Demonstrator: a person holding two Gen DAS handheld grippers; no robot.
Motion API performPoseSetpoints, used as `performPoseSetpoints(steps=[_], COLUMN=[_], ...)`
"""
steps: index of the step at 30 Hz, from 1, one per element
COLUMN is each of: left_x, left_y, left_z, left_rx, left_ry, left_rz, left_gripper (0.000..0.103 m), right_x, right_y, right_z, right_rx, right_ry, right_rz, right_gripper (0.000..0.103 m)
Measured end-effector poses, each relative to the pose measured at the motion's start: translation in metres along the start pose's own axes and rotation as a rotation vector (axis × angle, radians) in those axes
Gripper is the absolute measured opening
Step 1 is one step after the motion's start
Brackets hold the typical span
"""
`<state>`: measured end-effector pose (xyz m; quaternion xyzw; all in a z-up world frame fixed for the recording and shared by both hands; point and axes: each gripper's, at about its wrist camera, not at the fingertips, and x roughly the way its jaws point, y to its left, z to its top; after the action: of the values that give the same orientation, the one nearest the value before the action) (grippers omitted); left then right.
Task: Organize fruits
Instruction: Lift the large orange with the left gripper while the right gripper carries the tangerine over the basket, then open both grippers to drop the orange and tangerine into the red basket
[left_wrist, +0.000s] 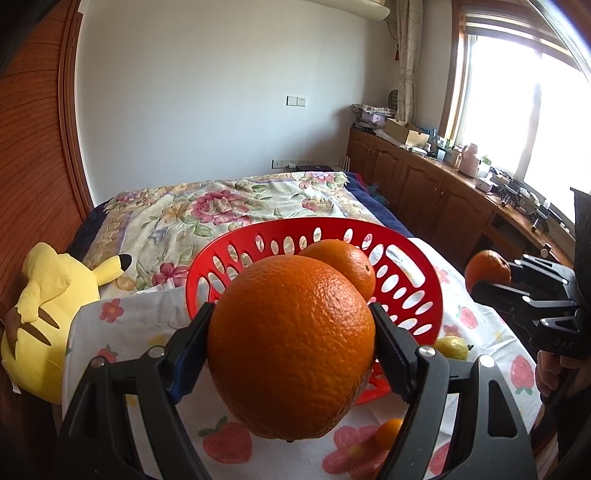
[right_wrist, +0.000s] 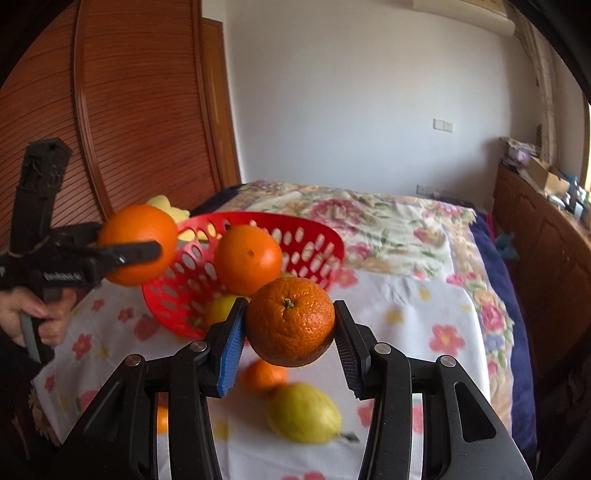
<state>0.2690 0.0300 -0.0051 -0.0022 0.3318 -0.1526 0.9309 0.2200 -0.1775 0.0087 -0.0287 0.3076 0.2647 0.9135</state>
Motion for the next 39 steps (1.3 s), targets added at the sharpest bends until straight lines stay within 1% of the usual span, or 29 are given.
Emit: performPoseSetpoints(steps=[6,11,18,26,35,39], left_x=[0.012,0.016,0.019,0.023,0.025,0.031], left_y=[-0.002,-0.005,-0.005,-0.003,-0.002,-0.003], left_z=[0.000,0.000,-0.002,-0.002,-0.003,-0.005], left_rx=[0.006,0.017,0.018,0.020,0.021,0.014], left_ry=[0.016,0.023,0.026,0.030,0.039,0.058], left_rz=[0.004,0.008,0.013,0.020,0.026,0.029], left_gripper=[0.080,0.080,0.080,0.080,0.080,0.080], right_x=[0.030,0.052,0.069,0.077,0.072,0.066], right_y=[0.013,0.021,0.027,0.030,0.031,0.031], right_z=[0.013,0.010,0.008,0.002,0.003,-0.001], right_rx=[-0.033,-0.048,-0.054,-0.055,-0.044,-0.037], right_ry=[0.020,0.055,0.085,0.105,0.093,0.084], right_rz=[0.034,0.051,0.061,0.063,0.062,0.057], right_gripper=[0.046,0.046,0.046,0.047,0.048,0.049])
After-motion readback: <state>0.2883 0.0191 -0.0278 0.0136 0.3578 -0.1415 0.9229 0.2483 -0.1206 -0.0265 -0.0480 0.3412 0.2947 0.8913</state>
